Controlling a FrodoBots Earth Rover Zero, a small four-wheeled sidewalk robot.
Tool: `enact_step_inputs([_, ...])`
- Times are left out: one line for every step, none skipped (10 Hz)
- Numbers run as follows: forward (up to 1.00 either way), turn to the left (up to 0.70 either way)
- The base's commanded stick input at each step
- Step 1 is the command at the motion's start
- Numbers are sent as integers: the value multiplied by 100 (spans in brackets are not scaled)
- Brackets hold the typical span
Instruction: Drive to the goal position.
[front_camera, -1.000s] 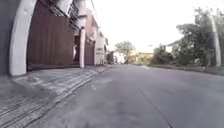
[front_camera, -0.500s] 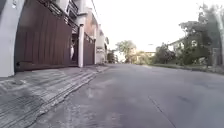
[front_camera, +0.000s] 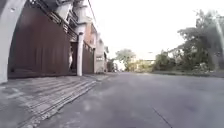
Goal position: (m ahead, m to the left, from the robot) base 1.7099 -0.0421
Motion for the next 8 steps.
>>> enact_step_inputs([100, 0])
enact_step_inputs([100, 0])
enact_step_inputs([100, 0])
enact_step_inputs([100, 0])
enact_step_inputs([100, 0])
enact_step_inputs([100, 0])
enact_step_inputs([100, 0])
enact_step_inputs([100, 0])
